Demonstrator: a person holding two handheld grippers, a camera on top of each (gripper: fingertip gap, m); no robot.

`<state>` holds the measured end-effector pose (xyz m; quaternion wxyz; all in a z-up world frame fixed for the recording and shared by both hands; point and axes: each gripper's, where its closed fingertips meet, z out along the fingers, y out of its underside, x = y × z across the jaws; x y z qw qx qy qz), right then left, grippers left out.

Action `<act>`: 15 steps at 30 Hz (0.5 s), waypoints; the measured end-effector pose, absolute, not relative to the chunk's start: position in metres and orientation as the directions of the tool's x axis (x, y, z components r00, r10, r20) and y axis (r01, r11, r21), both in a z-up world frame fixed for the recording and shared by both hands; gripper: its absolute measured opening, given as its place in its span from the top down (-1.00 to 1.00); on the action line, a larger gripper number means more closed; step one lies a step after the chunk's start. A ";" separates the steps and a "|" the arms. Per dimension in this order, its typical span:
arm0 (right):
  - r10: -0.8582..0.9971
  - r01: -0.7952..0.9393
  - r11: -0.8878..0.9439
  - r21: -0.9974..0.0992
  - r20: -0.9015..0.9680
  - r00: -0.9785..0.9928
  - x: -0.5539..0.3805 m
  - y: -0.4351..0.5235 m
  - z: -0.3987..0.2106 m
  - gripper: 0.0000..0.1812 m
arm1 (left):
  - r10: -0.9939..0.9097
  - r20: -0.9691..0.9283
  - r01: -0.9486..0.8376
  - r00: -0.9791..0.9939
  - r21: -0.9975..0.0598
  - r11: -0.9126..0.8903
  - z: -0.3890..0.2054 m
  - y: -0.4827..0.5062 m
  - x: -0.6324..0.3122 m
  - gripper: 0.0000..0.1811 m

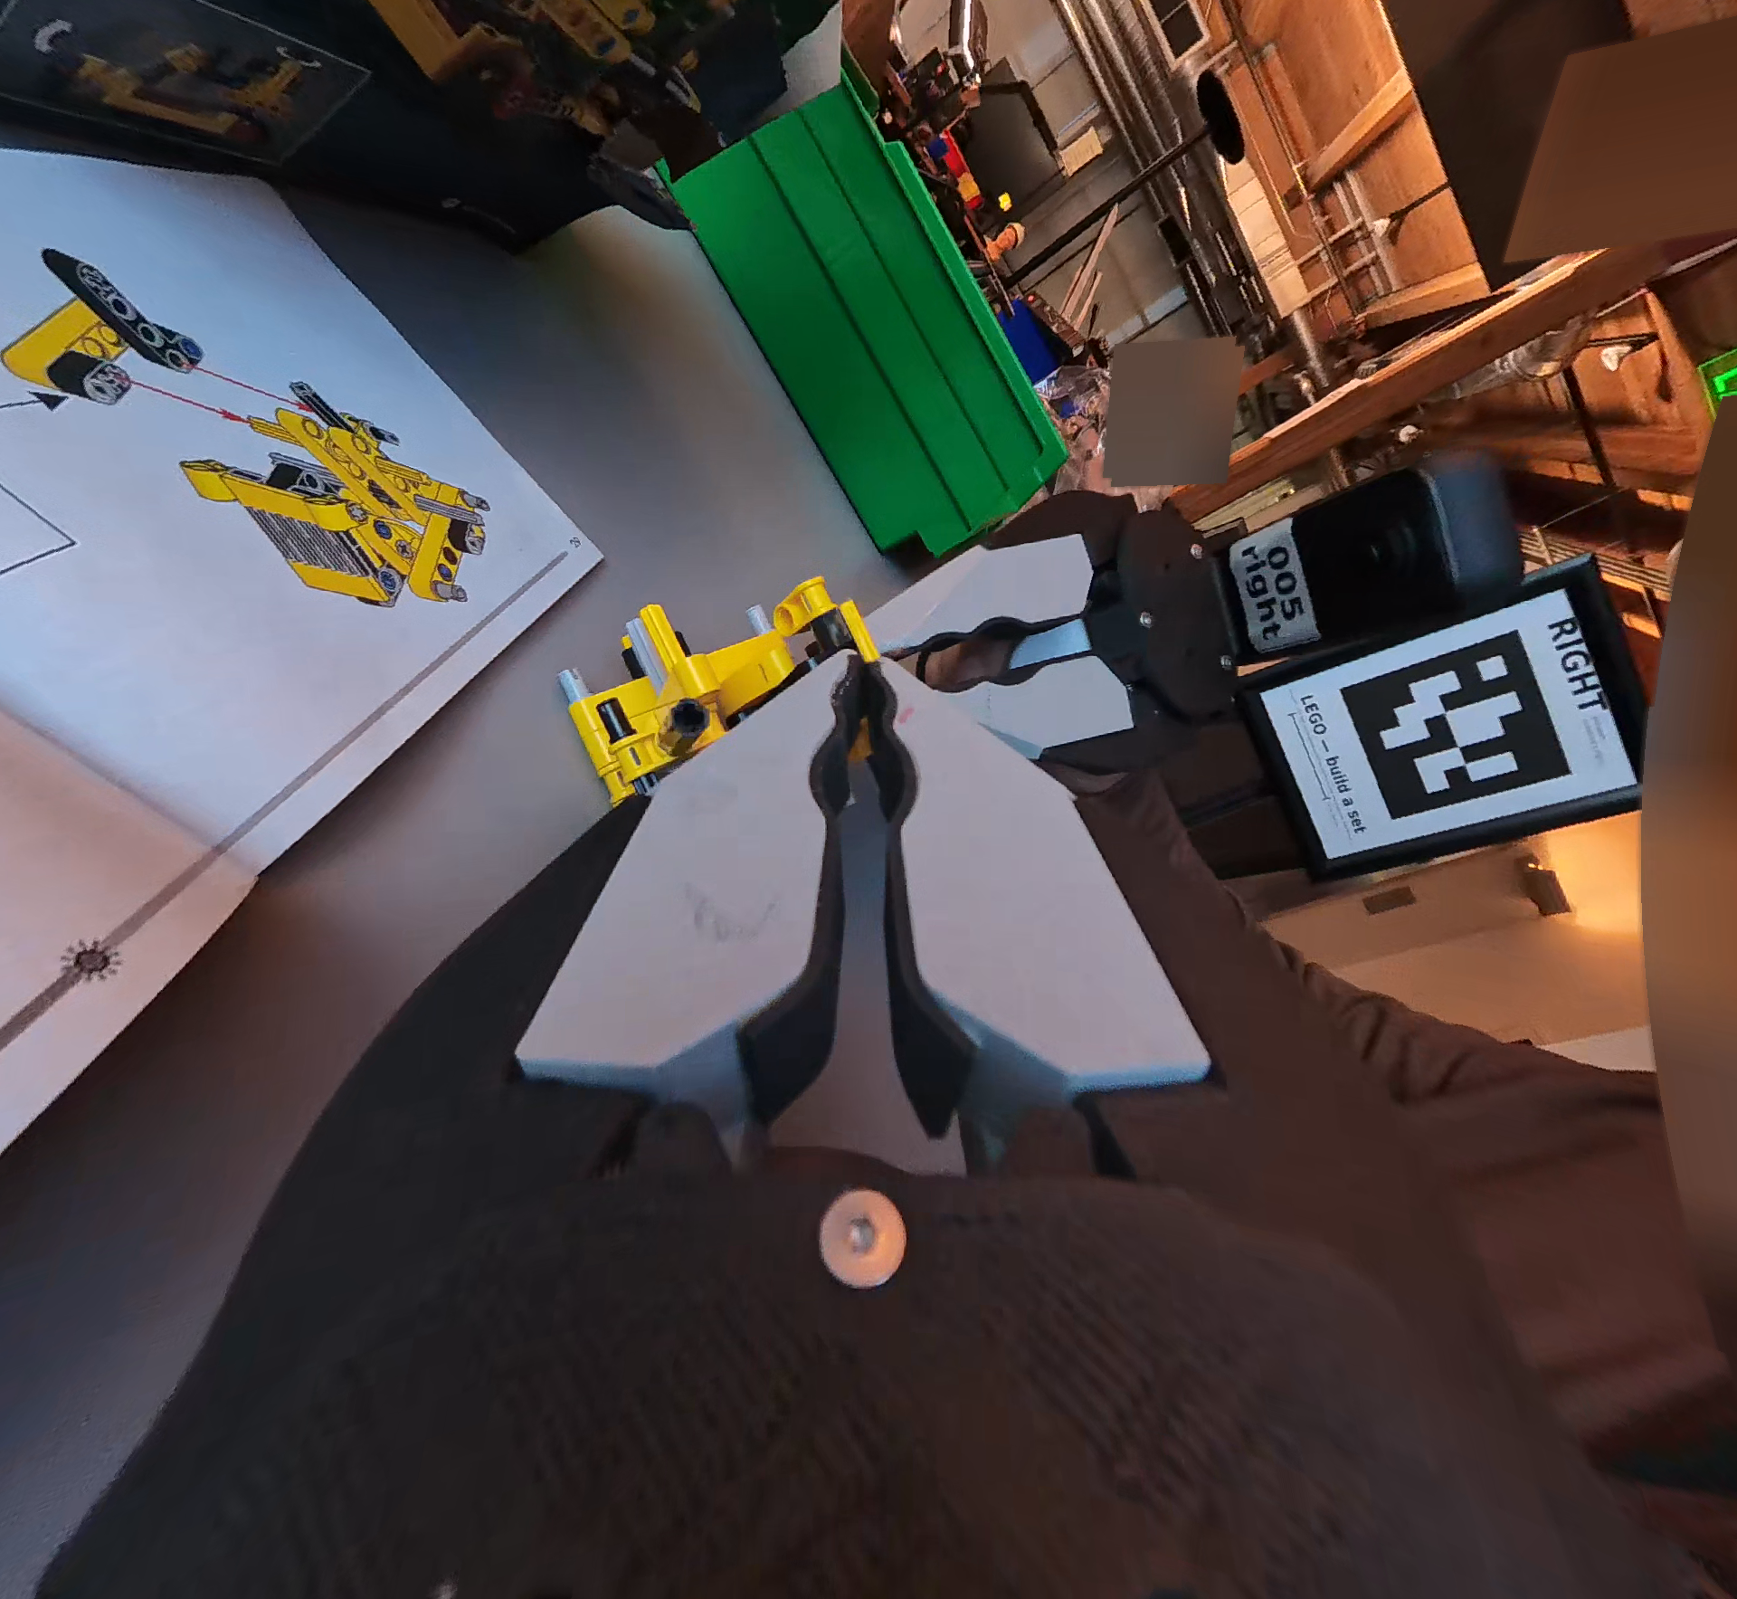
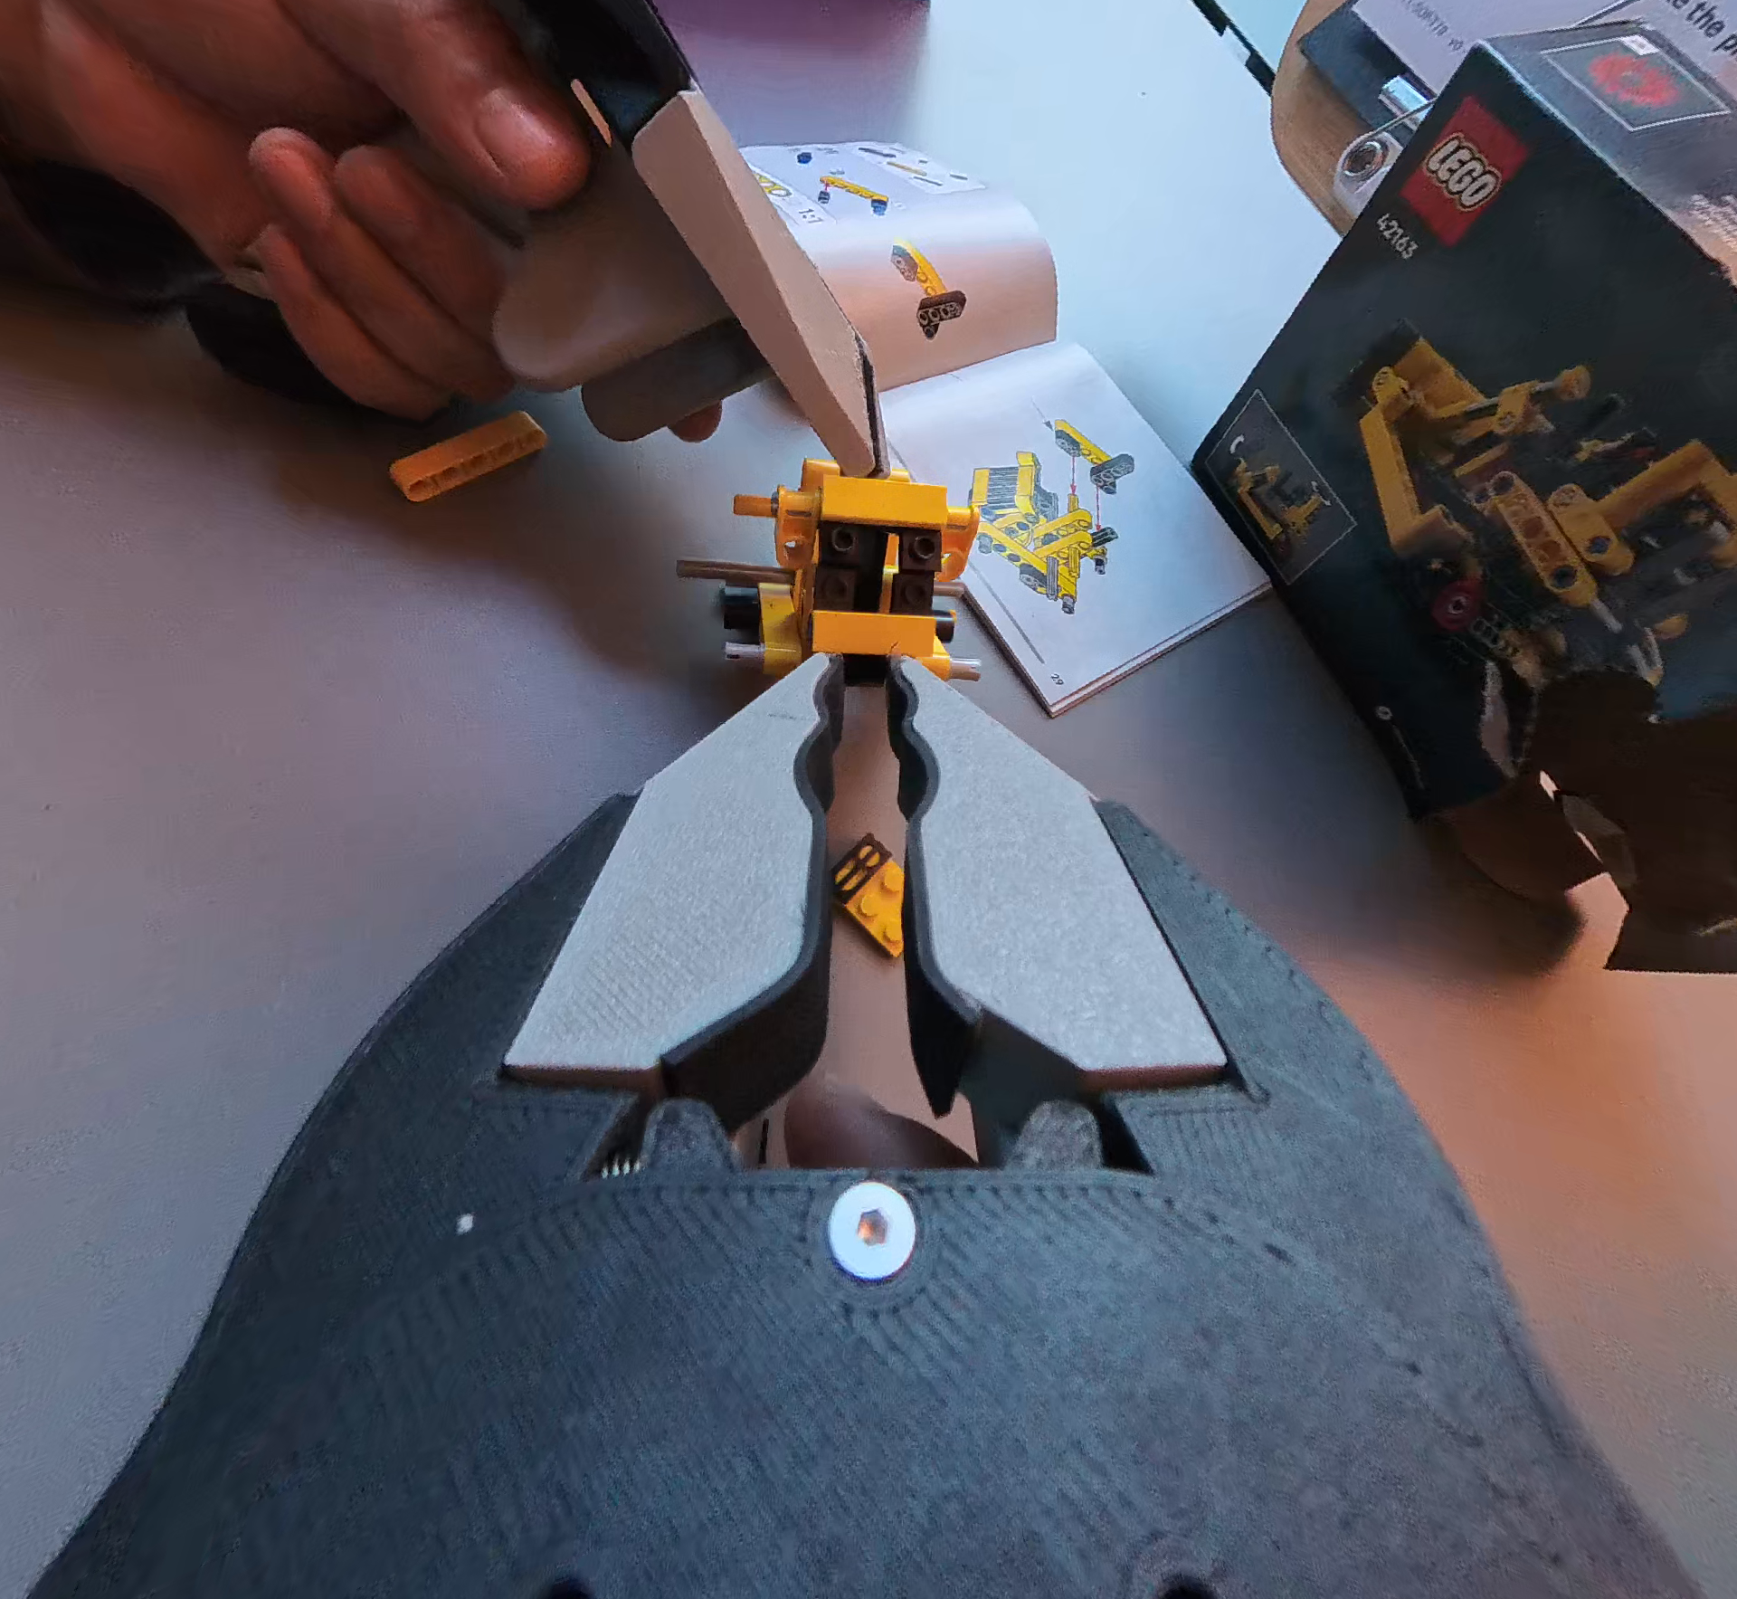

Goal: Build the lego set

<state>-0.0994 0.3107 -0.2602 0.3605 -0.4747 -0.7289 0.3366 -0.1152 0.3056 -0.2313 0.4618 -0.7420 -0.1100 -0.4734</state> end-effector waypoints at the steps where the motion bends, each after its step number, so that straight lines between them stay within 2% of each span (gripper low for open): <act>1: 0.934 0.451 0.324 -0.832 0.206 -0.291 -0.099 0.311 -0.261 0.94 | -0.277 0.801 0.593 0.531 -0.585 -0.553 -0.232 0.305 -0.115 1.00; 15: 0.942 0.448 0.277 -0.850 0.147 -0.303 -0.101 0.308 -0.263 0.95 | -0.330 0.741 0.509 0.585 -0.652 -0.562 -0.229 0.302 -0.114 0.86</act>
